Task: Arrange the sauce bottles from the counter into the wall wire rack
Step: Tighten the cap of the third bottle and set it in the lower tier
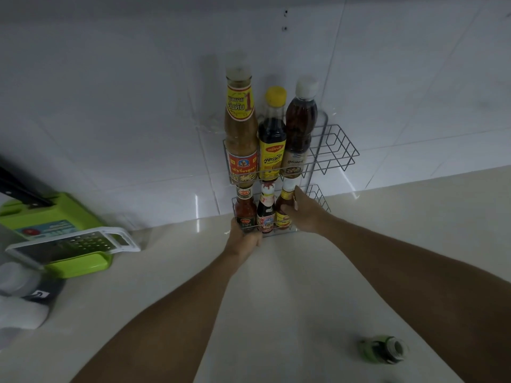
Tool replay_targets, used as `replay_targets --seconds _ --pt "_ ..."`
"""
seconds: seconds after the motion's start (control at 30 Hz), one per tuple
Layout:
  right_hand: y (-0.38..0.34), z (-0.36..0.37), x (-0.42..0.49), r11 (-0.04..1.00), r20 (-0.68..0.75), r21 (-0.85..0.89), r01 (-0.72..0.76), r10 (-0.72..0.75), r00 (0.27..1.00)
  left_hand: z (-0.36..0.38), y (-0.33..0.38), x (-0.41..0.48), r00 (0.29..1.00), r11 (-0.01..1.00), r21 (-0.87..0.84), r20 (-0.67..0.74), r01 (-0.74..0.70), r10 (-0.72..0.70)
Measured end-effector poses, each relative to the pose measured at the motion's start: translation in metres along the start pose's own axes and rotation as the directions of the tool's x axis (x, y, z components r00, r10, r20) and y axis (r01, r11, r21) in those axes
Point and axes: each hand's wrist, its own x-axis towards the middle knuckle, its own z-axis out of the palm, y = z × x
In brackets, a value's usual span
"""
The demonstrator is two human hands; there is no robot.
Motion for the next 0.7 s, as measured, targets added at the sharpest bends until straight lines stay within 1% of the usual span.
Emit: replay_targets --seconds 0.07,0.13,0.2,0.23,0.27,0.33,0.4,0.5,0.6,0.63,0.7 --pt "0.002 -0.007 -0.007 0.999 -0.002 -0.030 -0.014 0.014 1.000 0.004 0.000 -0.001 0.997 0.997 0.055 -0.055 0.060 -0.057" --pt "0.004 -0.017 -0.018 0.997 -0.023 -0.071 -0.025 0.023 0.999 0.012 -0.005 -0.002 0.984 0.984 0.079 -0.093 0.160 -0.152" --pt "0.009 -0.029 -0.033 0.995 -0.052 -0.094 -0.034 0.030 0.998 0.022 -0.016 -0.007 0.966 0.959 0.131 -0.096 0.250 -0.239" --pt "0.012 -0.035 -0.043 0.994 -0.064 -0.097 -0.043 0.037 0.997 0.027 -0.023 -0.012 0.967 0.953 0.171 -0.076 0.251 -0.241" --pt "0.017 -0.040 -0.053 0.994 -0.079 -0.101 -0.044 0.036 0.996 0.034 -0.030 -0.018 0.974 0.951 0.212 -0.047 0.226 -0.221" --pt "0.033 -0.051 -0.075 0.992 -0.101 -0.116 -0.055 0.043 0.994 0.050 -0.040 -0.032 0.987 0.949 0.285 0.052 0.132 -0.153" --pt "0.055 -0.058 -0.100 0.988 -0.120 -0.129 -0.088 0.072 0.990 0.071 -0.045 -0.048 0.974 0.939 0.344 0.207 0.018 -0.095" --pt "0.094 -0.061 -0.145 0.980 -0.148 -0.127 -0.156 0.137 0.979 0.106 -0.051 -0.072 0.892 0.921 0.367 0.450 -0.132 -0.051" --pt "0.131 -0.056 -0.191 0.963 -0.168 -0.116 -0.244 0.223 0.960 0.138 -0.059 -0.094 0.765 0.900 0.363 0.642 -0.241 -0.054" --pt "0.143 -0.053 -0.206 0.954 -0.167 -0.109 -0.280 0.260 0.951 0.147 -0.065 -0.099 0.720 0.890 0.358 0.693 -0.282 -0.051" --pt "0.163 -0.043 -0.234 0.936 -0.162 -0.099 -0.339 0.321 0.933 0.162 -0.079 -0.108 0.669 0.859 0.372 0.742 -0.351 -0.048"
